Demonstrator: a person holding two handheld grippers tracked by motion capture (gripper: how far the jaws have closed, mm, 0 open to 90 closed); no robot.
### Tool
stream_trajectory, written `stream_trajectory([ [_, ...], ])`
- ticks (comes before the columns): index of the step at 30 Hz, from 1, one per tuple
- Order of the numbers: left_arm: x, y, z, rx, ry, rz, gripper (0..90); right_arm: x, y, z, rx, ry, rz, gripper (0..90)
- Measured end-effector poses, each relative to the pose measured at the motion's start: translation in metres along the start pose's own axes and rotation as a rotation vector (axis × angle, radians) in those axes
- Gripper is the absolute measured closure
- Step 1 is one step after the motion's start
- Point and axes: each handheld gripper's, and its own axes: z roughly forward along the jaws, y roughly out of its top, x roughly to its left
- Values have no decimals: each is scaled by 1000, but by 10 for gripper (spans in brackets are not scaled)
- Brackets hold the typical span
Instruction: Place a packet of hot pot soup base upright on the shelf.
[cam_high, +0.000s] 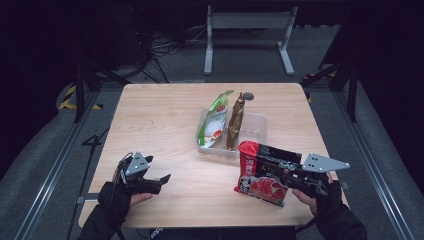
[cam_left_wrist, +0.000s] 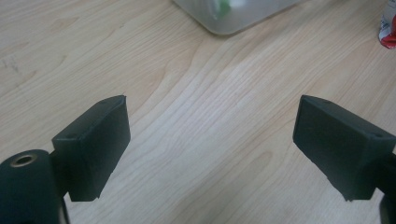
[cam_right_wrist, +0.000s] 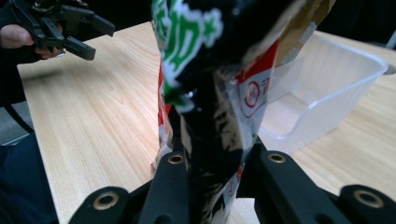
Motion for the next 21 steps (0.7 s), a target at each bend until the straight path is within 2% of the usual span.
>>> stream_trajectory([
  [3, 3, -3, -5, -23, 18, -25, 116, 1, 3, -1, -5, -26, -10, 813],
  [7, 3, -6, -6, -16, 24, -32, 115, 3, 7, -2, -18, -44, -23, 822],
  [10, 3, -9, -5, 0, 35, -21, 113, 3, 9, -4, -23, -46, -23, 824],
  [12, 4, -9, -6, -3, 32, -43, 112, 2, 11, -4, -37, -54, -22, 825],
  [14, 5, -9, -7, -13, 34, -45, 107, 1, 15, -4, -46, -69, -22, 826],
  [18, 5, -8, -7, -20, 33, -48, 105, 1, 24, -7, -76, -110, -18, 825],
  [21, 4, -7, -4, -14, 27, -49, 104, 1, 31, -7, -101, -166, -22, 825],
])
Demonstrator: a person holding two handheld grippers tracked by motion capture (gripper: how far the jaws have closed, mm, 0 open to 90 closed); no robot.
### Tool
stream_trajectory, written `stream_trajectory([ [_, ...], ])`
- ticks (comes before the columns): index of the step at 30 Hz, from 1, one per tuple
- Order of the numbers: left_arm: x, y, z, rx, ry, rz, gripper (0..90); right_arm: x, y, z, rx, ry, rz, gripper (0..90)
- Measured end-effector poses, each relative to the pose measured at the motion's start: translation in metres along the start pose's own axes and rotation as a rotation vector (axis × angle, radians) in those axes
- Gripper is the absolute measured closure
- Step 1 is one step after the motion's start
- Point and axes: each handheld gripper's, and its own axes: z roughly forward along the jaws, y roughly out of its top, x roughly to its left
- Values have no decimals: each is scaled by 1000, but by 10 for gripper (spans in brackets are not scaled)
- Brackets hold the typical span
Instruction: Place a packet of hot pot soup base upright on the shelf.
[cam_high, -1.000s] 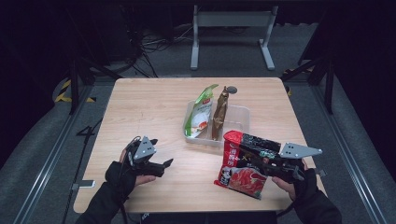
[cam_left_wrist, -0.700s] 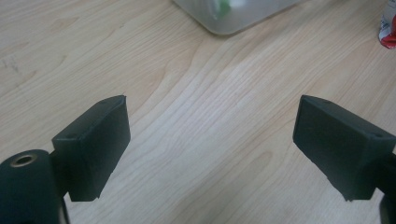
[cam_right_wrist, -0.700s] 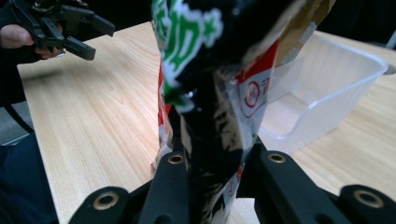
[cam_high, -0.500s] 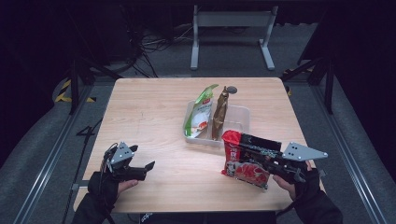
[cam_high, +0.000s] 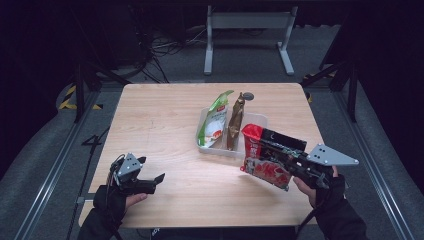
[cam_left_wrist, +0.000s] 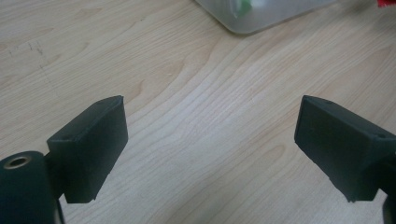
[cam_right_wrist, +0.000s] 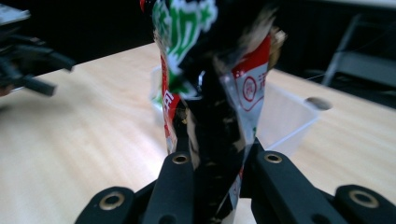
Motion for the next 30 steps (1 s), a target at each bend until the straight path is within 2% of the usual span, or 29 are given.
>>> stream_trajectory([
  [4, -1, 0, 1, 2, -4, 4, 104, -2, 13, 4, -41, -87, 27, 824],
  [7, -1, 1, 2, 1, -7, 7, 103, -1, 24, 10, -61, -148, 7, 824],
  [10, -1, 1, 2, 4, -14, 6, 104, -4, 31, 18, -78, -197, 30, 824],
  [12, -1, 1, 3, 3, -20, 2, 104, -7, 36, 23, -87, -219, 60, 824],
  [15, -1, 1, 3, 3, -21, 3, 104, -8, 42, 33, -94, -264, 70, 824],
  [18, -2, 1, 3, 4, -23, 8, 105, -11, 45, 41, -89, -280, 80, 824],
  [21, -2, 1, 3, 5, -26, 10, 105, -15, 49, 52, -84, -303, 115, 824],
  [24, -2, 1, 3, 4, -31, 12, 105, -16, 53, 63, -79, -341, 114, 824],
  [26, -4, 1, 3, 2, -40, -8, 105, -17, 55, 70, -78, -361, 133, 824],
  [30, -4, 1, 3, -6, -50, -4, 106, -19, 61, 81, -71, -419, 136, 824],
])
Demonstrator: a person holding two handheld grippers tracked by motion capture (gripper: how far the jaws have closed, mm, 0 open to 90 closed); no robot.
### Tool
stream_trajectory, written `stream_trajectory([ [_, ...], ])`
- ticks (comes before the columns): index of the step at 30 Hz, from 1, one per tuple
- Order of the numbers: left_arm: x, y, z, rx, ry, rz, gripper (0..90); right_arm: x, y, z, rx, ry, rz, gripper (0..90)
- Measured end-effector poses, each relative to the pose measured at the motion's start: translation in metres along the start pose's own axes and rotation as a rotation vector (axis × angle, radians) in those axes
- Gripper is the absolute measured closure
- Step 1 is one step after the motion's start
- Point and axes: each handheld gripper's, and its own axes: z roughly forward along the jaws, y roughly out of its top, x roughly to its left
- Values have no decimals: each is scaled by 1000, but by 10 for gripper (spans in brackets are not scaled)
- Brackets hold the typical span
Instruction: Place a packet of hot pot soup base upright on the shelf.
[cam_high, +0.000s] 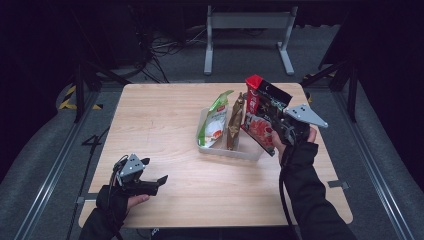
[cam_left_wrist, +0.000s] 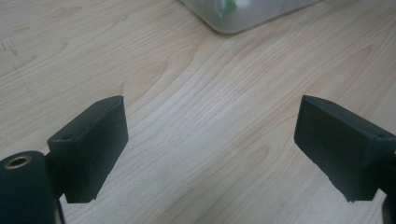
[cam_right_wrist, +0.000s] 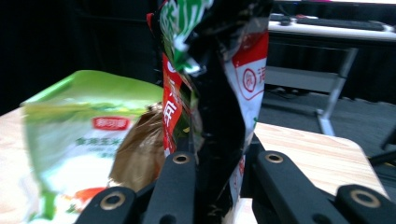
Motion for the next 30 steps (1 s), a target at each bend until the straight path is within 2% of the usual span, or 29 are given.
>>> stream_trajectory([
  [2, 0, 0, 0, 0, 1, 7, 106, 0, 2, 5, 3, -8, 9, 824],
  [5, -2, 0, 2, 4, -10, 10, 106, 2, 5, 15, 2, -32, -16, 823],
  [10, -3, 1, 3, -1, -19, 7, 106, 3, 8, 29, 3, -62, 0, 823],
  [16, -4, 1, 4, 2, -33, 10, 108, 5, 9, 42, -12, -75, 20, 823],
  [20, -5, 1, 4, 3, -36, 12, 110, 6, 8, 48, -19, -72, 11, 823],
  [26, -5, 1, 4, 1, -40, 12, 110, 8, 4, 53, -49, -74, 32, 823],
  [30, -5, 1, 4, 1, -40, 12, 111, 14, -5, 52, -59, -96, 21, 822],
])
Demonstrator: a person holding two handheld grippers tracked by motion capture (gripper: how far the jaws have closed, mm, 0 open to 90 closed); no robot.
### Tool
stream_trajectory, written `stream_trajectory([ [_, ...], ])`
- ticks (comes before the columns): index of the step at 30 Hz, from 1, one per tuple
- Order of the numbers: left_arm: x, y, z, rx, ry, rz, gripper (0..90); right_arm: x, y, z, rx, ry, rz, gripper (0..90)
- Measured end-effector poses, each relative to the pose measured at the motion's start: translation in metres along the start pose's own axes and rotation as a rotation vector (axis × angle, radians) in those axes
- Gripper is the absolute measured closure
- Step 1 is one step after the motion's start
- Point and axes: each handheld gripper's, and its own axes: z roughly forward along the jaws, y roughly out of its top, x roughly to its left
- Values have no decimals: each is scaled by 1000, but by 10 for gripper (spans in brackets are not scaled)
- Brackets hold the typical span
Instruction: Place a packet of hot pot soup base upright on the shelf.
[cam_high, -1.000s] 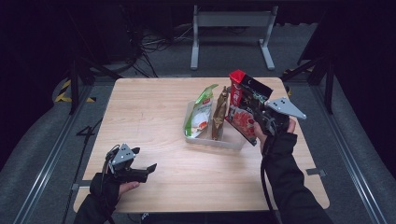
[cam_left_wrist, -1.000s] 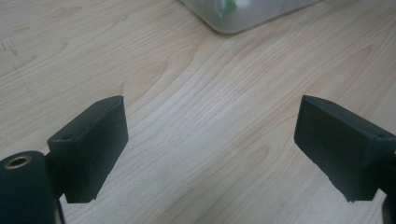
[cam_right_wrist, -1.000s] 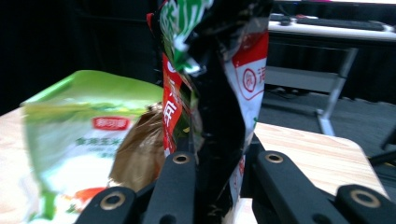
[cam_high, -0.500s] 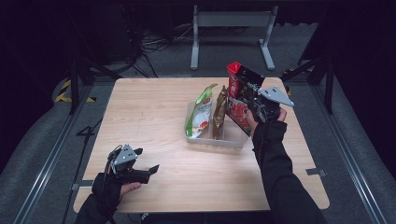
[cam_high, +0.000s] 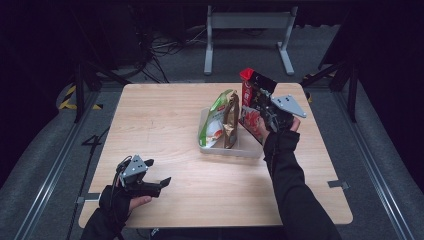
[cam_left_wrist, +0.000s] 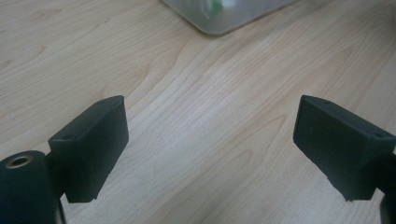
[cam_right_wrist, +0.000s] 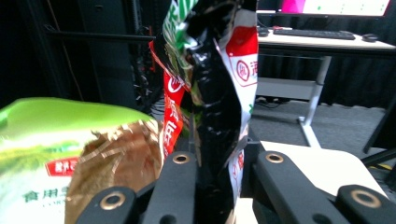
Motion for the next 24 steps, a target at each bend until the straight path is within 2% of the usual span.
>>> stream_trajectory([
  [6, 0, 0, 1, 3, 0, -3, 112, -3, -11, -9, -47, -57, 62, 821],
  [8, 0, 0, 1, 0, -1, 0, 113, -2, -13, -10, -67, -67, 68, 820],
  [9, 0, 1, 1, 1, -3, 4, 112, -1, -14, -9, -65, -69, 56, 820],
  [15, -1, 0, 1, 3, -6, -1, 113, 6, -26, -3, -44, -47, 54, 817],
  [19, 0, -1, 1, 6, -10, -4, 113, 3, -38, 0, -24, -12, 31, 808],
  [24, 0, -1, 2, 7, -9, -1, 113, -3, -42, -1, -24, 2, 38, 790],
])
